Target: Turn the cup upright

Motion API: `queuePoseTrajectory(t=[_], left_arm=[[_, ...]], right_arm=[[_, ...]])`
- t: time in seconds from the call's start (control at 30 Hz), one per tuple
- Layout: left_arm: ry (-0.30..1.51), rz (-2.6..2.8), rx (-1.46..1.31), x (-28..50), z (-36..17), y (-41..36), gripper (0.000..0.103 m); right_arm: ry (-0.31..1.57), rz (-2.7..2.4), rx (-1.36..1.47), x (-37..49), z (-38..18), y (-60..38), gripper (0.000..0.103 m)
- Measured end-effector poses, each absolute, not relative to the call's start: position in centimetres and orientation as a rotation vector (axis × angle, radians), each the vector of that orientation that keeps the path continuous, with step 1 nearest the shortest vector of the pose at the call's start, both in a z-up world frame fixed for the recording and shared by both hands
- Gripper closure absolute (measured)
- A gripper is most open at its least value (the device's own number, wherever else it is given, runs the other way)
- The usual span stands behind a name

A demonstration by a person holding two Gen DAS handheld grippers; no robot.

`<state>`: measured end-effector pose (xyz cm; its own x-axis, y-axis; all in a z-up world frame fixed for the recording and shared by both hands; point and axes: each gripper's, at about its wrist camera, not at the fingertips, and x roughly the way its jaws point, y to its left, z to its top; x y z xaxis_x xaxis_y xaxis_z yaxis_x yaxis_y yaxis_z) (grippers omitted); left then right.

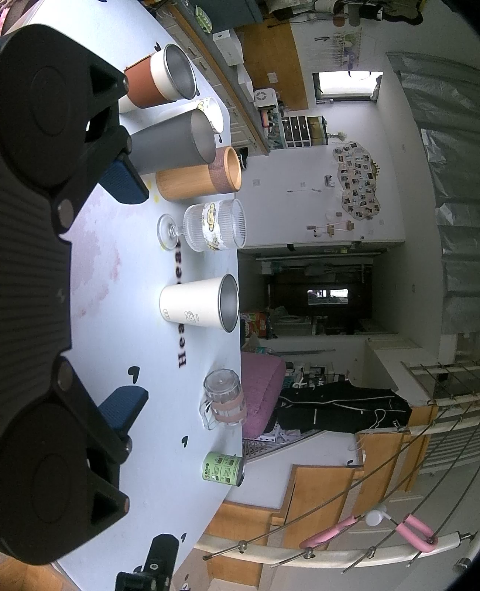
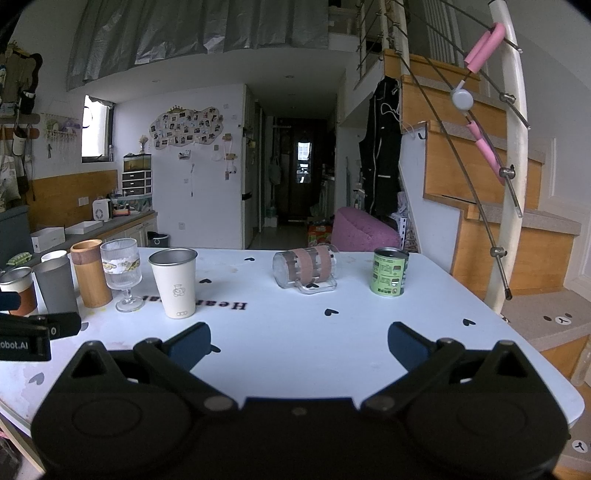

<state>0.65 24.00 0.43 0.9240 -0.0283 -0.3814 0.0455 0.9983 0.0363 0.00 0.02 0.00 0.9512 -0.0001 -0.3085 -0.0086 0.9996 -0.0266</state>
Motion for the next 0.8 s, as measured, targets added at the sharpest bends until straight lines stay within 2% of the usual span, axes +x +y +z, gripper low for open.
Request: queuePoseTrajectory(t=[0.37, 0.8], left_arm=[[0.394, -0.047, 0.044, 0.7, 0.5, 24.0, 0.0], [0.418, -0.031, 0.063, 1.5, -1.5, 24.2, 0.0]], right_arm=[[0.321, 0.005, -0.002, 0.8, -0.5, -0.1, 0.0], [0.305, -0.101, -0.027, 10.2, -0.5, -4.4, 0.0]])
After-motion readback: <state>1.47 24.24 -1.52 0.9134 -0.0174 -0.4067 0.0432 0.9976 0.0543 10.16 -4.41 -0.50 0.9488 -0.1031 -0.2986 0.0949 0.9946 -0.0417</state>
